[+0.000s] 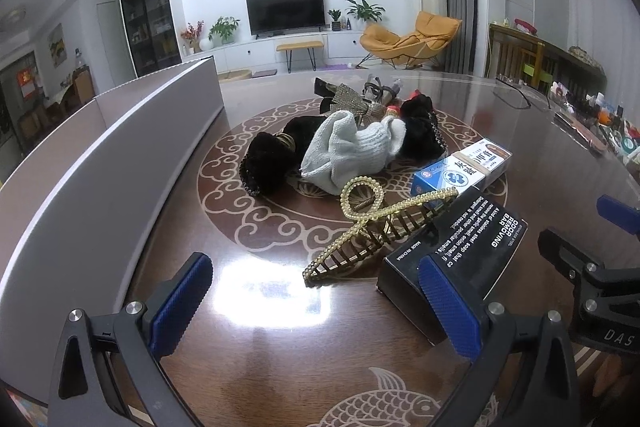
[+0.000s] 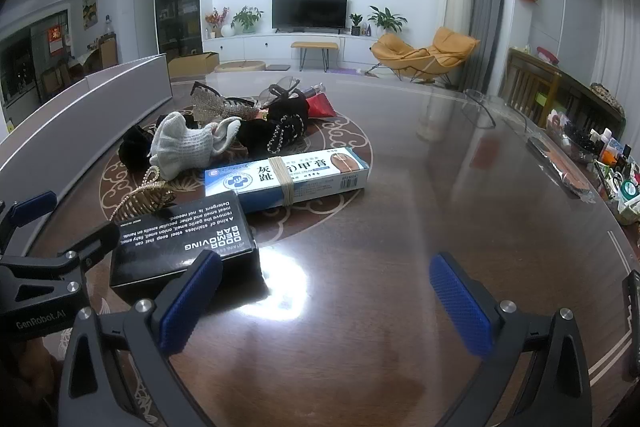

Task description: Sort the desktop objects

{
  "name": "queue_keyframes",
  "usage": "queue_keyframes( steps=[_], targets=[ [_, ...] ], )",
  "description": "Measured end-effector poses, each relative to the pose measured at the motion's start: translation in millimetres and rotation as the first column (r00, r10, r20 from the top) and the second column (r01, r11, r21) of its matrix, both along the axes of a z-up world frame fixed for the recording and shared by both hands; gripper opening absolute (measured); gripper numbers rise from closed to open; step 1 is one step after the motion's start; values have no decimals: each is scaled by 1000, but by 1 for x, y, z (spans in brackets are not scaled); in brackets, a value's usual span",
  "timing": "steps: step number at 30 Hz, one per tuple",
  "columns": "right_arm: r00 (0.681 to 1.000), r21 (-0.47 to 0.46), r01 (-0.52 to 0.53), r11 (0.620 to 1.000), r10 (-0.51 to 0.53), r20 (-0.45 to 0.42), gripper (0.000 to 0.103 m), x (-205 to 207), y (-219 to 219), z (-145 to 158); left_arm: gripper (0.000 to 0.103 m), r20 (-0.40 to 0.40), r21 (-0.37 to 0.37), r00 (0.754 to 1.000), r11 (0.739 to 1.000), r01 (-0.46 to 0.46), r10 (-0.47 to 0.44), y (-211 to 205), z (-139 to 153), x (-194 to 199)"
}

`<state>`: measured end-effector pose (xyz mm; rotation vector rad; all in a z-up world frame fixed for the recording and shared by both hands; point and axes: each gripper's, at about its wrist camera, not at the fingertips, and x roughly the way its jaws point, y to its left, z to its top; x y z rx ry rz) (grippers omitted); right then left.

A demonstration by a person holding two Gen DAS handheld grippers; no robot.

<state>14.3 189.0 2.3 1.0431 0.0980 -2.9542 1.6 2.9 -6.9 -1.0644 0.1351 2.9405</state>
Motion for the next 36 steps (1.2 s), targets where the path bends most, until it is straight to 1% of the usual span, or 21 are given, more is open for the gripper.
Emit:
queue_keyframes(
  steps=[5,36],
  targets=[
    [1000,0,0,1000,0,0,103,0,0,0,103,-2,-12,1000,1000,4,-4,2,-1,0],
    [1000,-5,0,1000,0,-1,103,-1,0,-1,103,3,-5,1000,1000,0,0,0,-1,-1]
  ],
)
